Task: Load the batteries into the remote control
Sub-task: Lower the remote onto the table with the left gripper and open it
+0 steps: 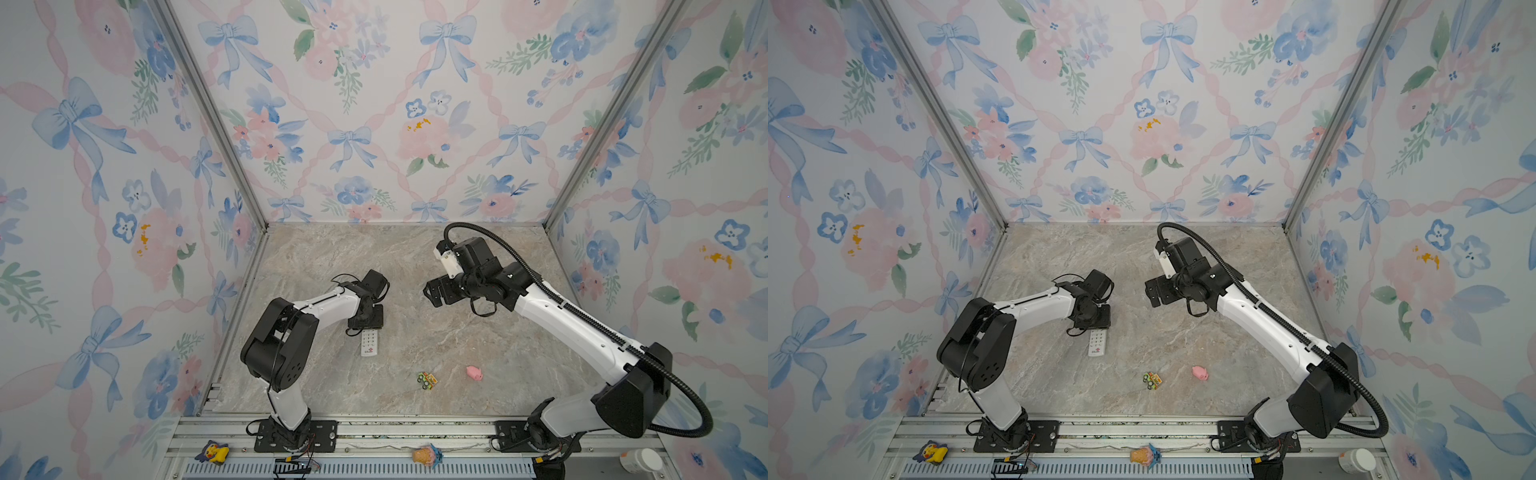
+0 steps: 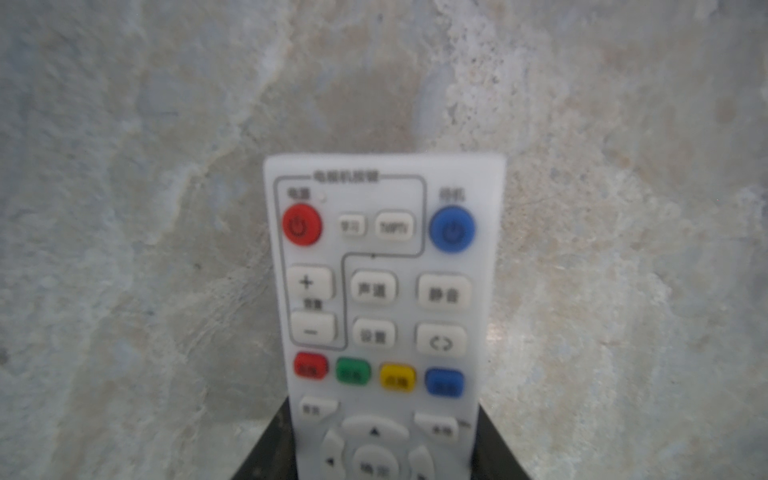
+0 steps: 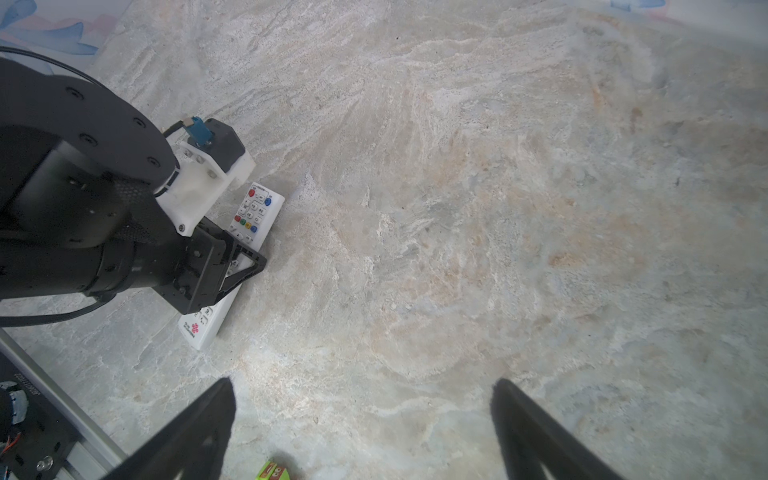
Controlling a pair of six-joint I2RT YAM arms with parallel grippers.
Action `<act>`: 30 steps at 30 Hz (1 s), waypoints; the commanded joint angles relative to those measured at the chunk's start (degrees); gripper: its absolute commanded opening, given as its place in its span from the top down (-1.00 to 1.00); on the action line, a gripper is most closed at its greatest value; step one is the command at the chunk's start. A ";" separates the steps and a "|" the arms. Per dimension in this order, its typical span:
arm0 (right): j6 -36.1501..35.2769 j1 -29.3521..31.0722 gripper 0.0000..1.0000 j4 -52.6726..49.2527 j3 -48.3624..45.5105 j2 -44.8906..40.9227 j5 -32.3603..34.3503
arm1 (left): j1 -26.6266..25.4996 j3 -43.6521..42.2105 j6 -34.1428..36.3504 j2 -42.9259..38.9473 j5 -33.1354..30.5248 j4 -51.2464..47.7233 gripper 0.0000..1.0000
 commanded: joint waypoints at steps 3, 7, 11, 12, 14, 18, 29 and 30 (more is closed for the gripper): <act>0.52 -0.78 -0.94 0.55 -0.08 0.76 -0.65 | -0.50 -0.56 -0.61 2.68 -0.71 0.71 0.90; 0.70 -0.86 -0.94 0.72 -0.71 0.57 -0.61 | -0.63 -0.70 -0.61 2.84 -0.69 0.93 0.78; 0.76 -0.97 -0.94 0.90 -0.97 0.48 -0.57 | -0.79 -0.60 -0.66 2.98 -0.44 1.15 0.68; 0.74 -0.96 -0.94 0.94 -0.93 0.52 -0.57 | -0.77 -0.56 -0.70 2.98 -0.45 1.10 0.65; 0.72 -1.01 -0.94 0.93 -0.91 0.48 -0.57 | -0.87 -0.56 -0.79 2.86 -0.45 1.25 0.60; 0.55 -1.06 -0.94 0.99 -0.65 0.64 -0.57 | -0.83 -0.66 -1.06 2.63 -0.53 1.29 0.54; 0.55 -1.13 -0.94 1.07 -0.78 -0.11 -0.39 | -0.82 -0.88 -1.54 1.10 -0.11 1.35 0.01; 0.54 -1.13 -0.94 1.07 -0.88 -0.30 -0.37 | -0.89 -0.91 -1.57 0.76 -0.11 1.42 0.00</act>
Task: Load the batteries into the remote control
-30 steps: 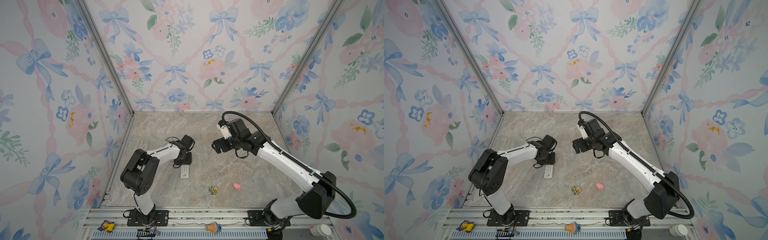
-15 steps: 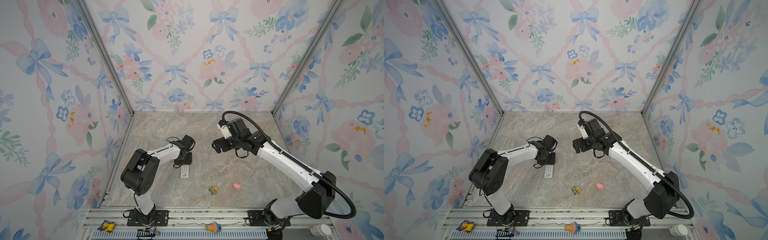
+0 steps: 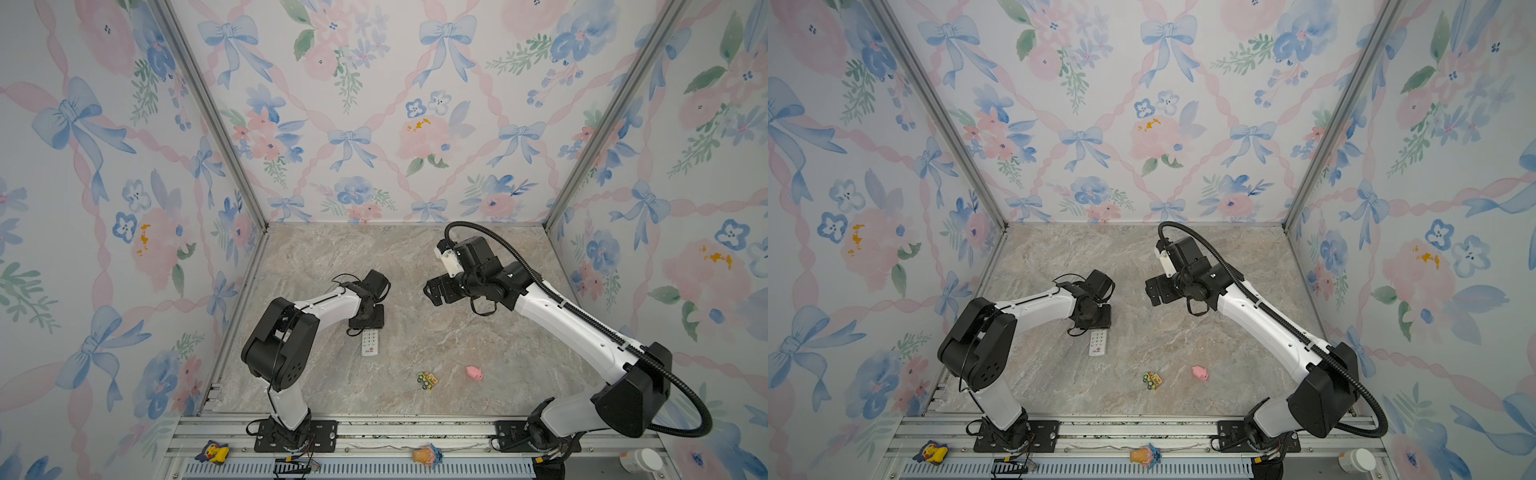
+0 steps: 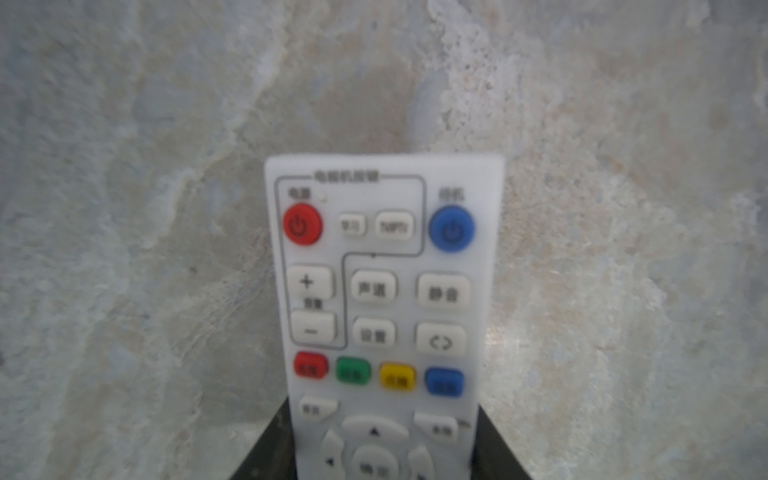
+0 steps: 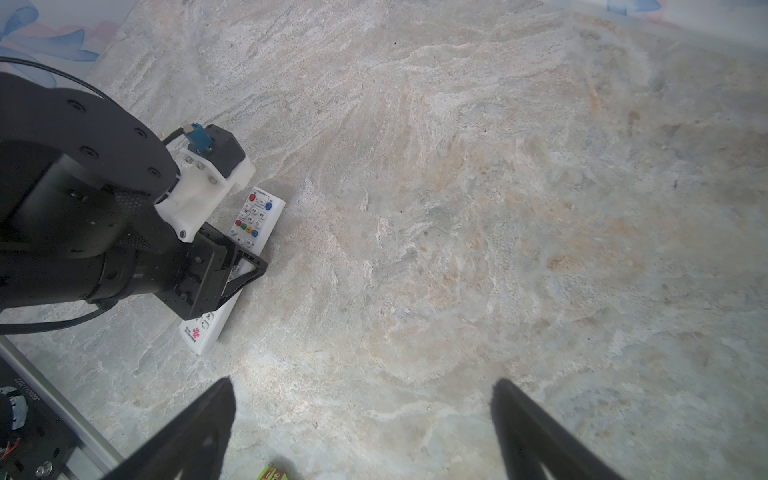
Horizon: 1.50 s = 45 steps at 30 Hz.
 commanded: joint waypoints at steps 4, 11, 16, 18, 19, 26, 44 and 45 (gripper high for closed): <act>0.55 -0.83 -0.94 0.20 -0.97 -0.77 0.08 | -0.46 -1.28 -1.13 -0.90 0.48 0.85 -0.14; 0.37 -1.05 -0.94 0.09 -0.47 -0.84 0.46 | -0.42 -1.87 -1.32 -3.59 0.86 0.83 -0.37; 0.37 -1.34 -0.94 0.13 -0.52 -1.23 0.79 | -0.42 -2.09 -1.33 -5.47 1.25 0.78 -0.48; 0.32 -1.42 -0.94 0.30 -0.78 -1.60 1.21 | -0.44 -2.26 -1.32 -6.22 1.49 0.76 -0.52; 0.44 -1.42 -0.94 0.48 -0.95 -1.86 1.43 | -0.42 -2.20 -1.35 -6.58 1.64 0.80 -0.52; 0.89 -2.12 -0.94 1.14 -2.96 -3.81 4.63 | -0.42 -2.60 0.62 -11.47 -0.91 0.99 -0.64; 7.67 -12.51 -0.94 12.58 -17.95 -14.21 10.62 | 8.08 -12.82 10.36 -32.06 -4.83 7.90 -0.96; 7.67 -13.27 -0.94 13.05 -18.69 -14.87 10.89 | 9.15 -13.57 10.69 -32.96 -5.20 8.24 -0.96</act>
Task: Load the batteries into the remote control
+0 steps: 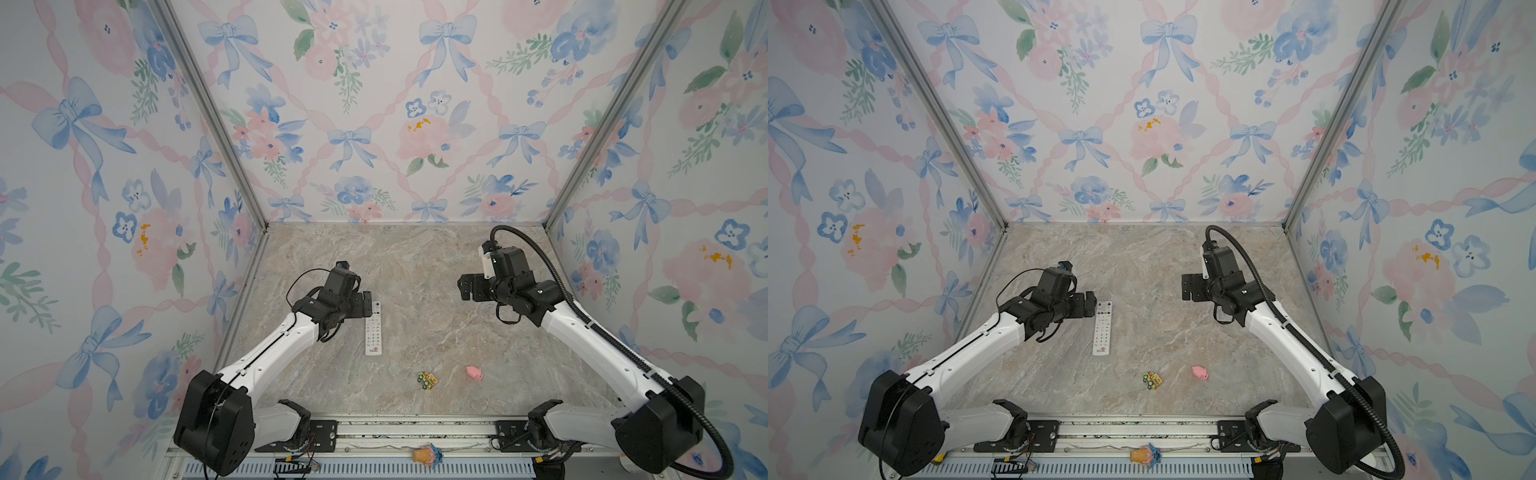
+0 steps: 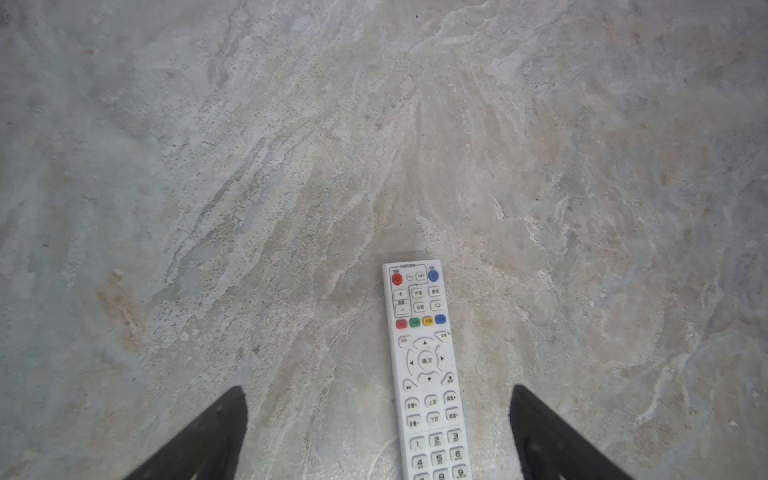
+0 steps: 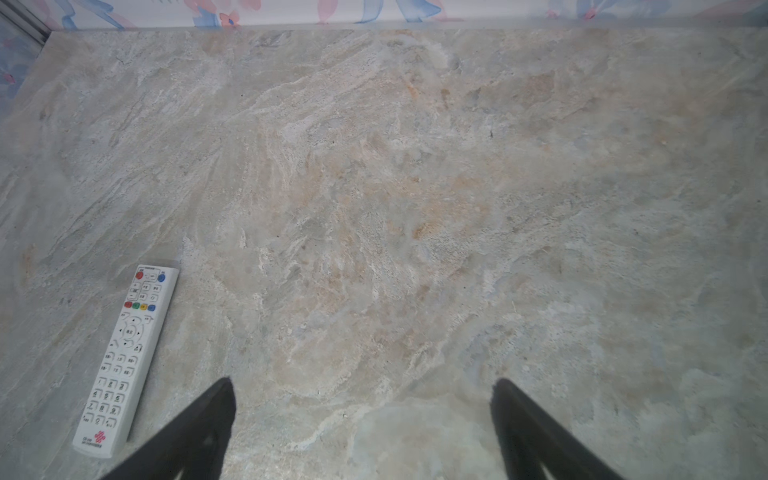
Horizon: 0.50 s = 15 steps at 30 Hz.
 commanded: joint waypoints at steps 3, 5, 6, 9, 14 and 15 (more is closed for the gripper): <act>0.59 -3.63 -0.94 5.50 -4.36 -4.76 3.13 | 4.17 -2.93 3.67 -4.28 -3.09 2.34 -0.96; 0.12 -5.22 -0.94 8.03 -7.34 -6.94 3.47 | 5.80 -3.58 5.32 -4.92 -4.26 2.80 -0.96; 0.03 -6.16 -0.94 9.18 -8.99 -8.15 4.30 | 6.79 -3.79 6.16 -5.19 -4.67 3.41 -0.96; 1.04 -9.36 -0.94 11.15 -13.00 -10.78 9.28 | 8.48 -4.34 8.12 -5.76 -6.63 5.01 -0.96; 2.15 -13.53 -0.94 13.93 -19.32 -13.74 20.14 | 9.45 -5.75 10.60 -6.14 -13.62 9.10 -0.96; 1.69 -14.84 -0.94 14.30 -20.19 -14.17 19.91 | 9.93 -6.63 11.11 -6.04 -14.69 10.00 -0.96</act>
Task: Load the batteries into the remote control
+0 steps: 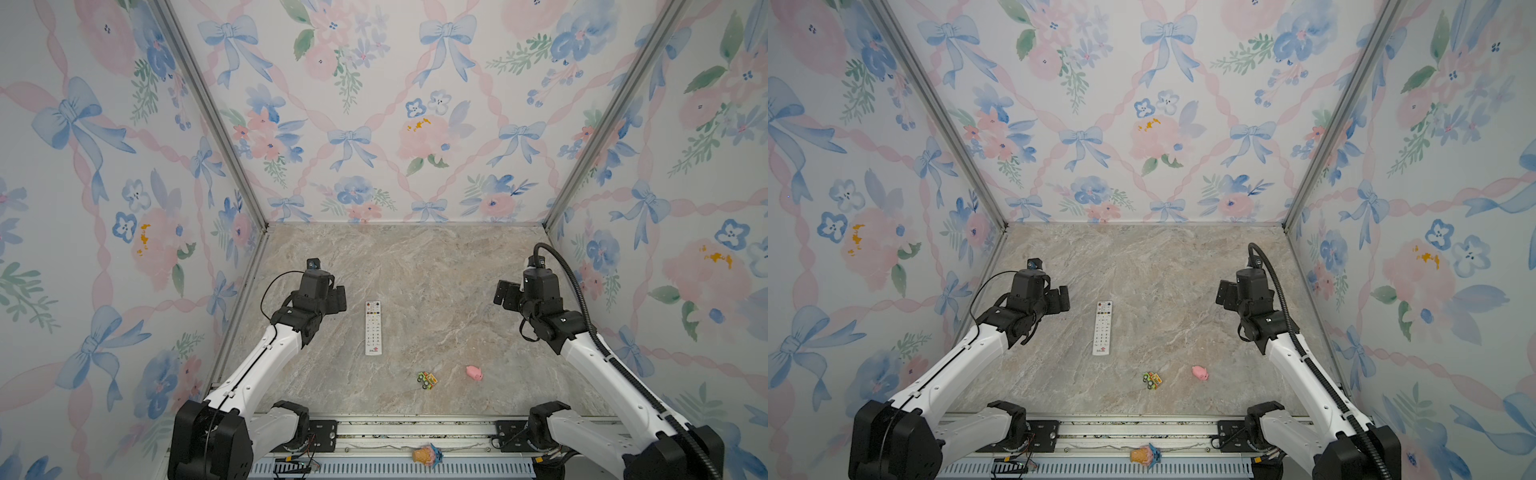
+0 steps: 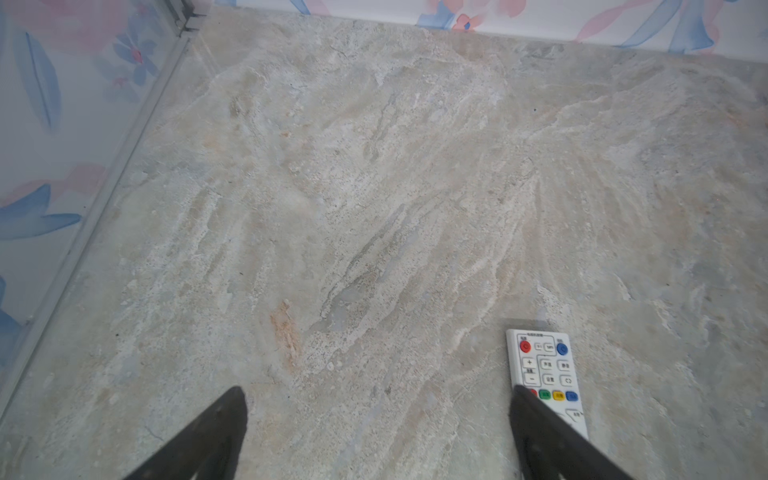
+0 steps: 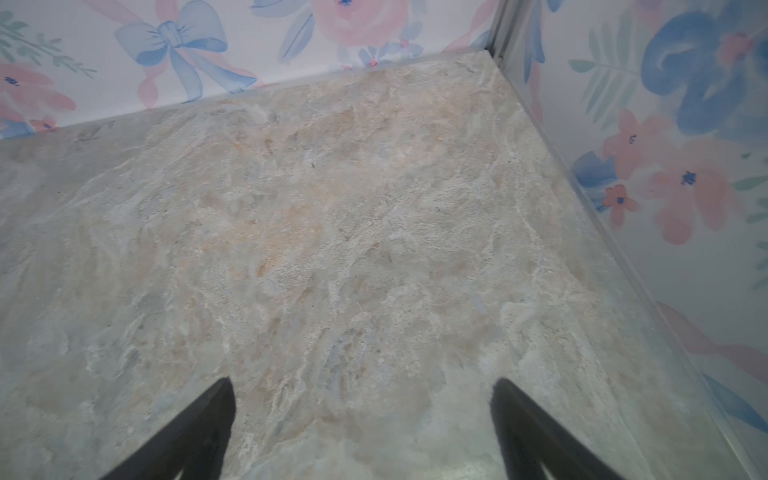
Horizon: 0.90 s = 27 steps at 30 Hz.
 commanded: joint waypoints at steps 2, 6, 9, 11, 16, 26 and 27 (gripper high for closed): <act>0.15 -4.82 -0.94 2.85 -3.24 -1.52 5.14 | 1.94 -4.28 3.62 -0.35 -7.27 5.72 -0.96; -2.22 -7.85 -0.94 2.22 -4.67 -1.41 5.04 | 4.05 -8.61 3.70 -1.12 -10.72 10.78 -0.96; -5.27 -8.50 -0.94 3.27 -5.63 -0.05 4.97 | 4.51 -13.59 5.87 -3.56 -10.30 17.83 -0.96; -6.81 -8.63 -0.94 5.42 -6.47 1.37 4.46 | 4.61 -17.90 9.50 -5.96 -7.15 25.03 -0.96; -9.67 -8.76 -0.94 16.11 -9.25 5.37 1.29 | 5.80 -29.37 16.58 -11.93 -4.29 44.21 -0.96; -12.33 -9.23 -0.94 36.43 -11.79 16.58 -3.50 | 10.16 -33.02 14.97 -3.55 -3.14 60.81 -0.96; -12.55 -9.28 -0.94 38.01 -11.75 18.00 -3.89 | 10.39 -33.19 14.69 -1.60 -3.87 63.40 -0.96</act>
